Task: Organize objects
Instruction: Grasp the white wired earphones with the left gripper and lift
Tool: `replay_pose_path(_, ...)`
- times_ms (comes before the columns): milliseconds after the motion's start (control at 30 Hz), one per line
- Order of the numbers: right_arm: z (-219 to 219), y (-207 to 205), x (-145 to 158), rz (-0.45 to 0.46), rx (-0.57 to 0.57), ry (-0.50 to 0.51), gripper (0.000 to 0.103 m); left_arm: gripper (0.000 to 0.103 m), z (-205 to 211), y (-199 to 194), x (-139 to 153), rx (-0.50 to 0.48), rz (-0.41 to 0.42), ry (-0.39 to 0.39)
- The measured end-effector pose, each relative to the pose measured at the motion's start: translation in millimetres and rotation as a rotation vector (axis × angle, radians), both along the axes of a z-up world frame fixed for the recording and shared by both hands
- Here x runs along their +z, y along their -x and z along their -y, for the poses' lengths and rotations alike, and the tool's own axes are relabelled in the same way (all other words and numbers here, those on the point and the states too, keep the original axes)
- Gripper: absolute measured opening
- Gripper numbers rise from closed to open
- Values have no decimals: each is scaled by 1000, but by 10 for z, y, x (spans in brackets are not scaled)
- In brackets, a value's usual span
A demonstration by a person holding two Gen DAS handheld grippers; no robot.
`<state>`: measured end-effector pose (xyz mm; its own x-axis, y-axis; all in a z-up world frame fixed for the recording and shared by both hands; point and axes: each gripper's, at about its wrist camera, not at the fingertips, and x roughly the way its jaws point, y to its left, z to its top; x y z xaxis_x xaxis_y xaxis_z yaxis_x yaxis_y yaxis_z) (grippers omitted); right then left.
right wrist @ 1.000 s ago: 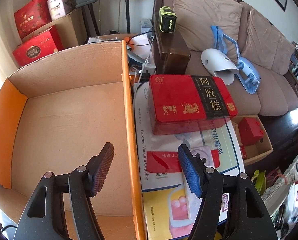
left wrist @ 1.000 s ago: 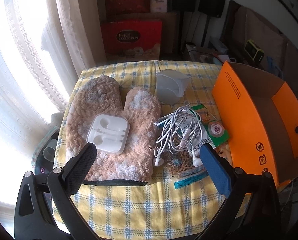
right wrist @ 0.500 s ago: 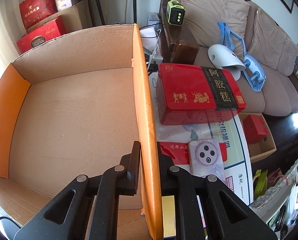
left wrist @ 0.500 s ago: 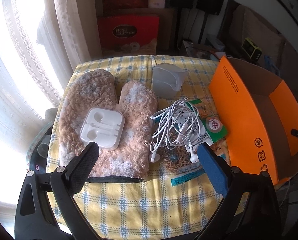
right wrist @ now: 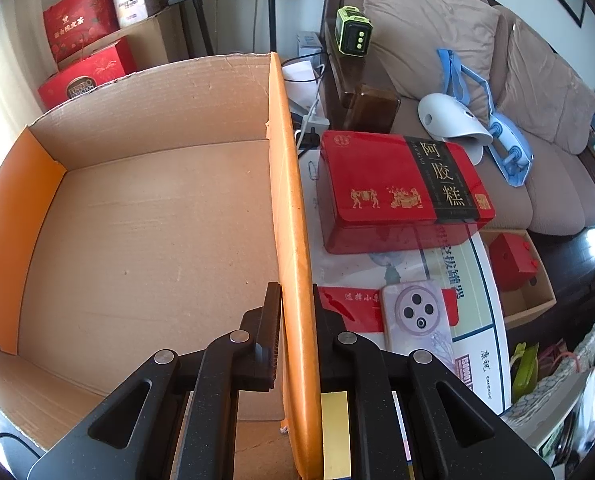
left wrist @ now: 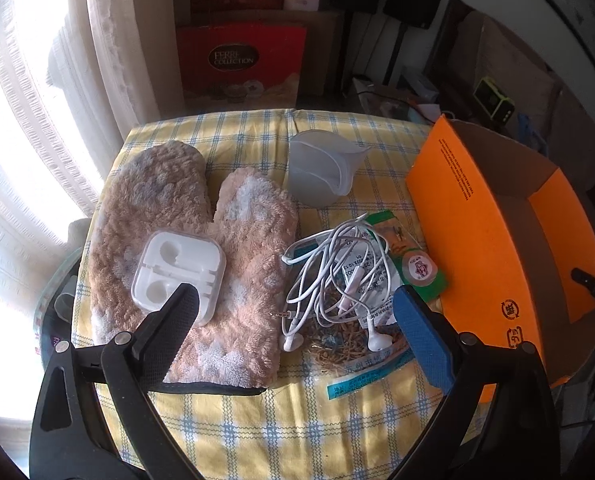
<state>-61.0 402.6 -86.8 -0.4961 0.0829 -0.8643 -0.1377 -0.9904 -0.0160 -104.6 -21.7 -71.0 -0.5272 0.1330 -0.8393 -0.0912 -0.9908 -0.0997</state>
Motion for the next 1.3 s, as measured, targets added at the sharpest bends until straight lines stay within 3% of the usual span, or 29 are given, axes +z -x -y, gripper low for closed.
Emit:
replay_pose_path(67,-6,2,-8,3,-1,6,10,91,-57,73,-25,-5,-4,43)
replay_pose_path(133,6,3,-12,4,1,-2,10,71,-101,119,-46,-9,-2,67)
replay_pose_path(167,9,2,-9,4,1,-4,10,66,-115,128,-50,-13,-1,67)
replay_pose_path(267,13,2,-10,4,2,-3,10,40,-138,115,-28,-30,-8,39)
replay_pose_path(333,12,3,-9,4,2,-5,10,8,-138,108,-2,-37,-12,25)
replay_pose_path(533,16,2,-6,3,0,-6,11,5,-230,22,139,-79,-58,57)
replay_pose_path(800,24,4,-9,3,0,-8,11,5,-366,-192,559,-125,-139,5)
replay_pose_path(1033,29,5,-7,3,-3,-8,11,5,-554,-340,970,-194,-199,-109)
replay_pose_path(1300,20,13,-14,1,-4,-9,11,5,-981,-410,1103,-291,-205,-139)
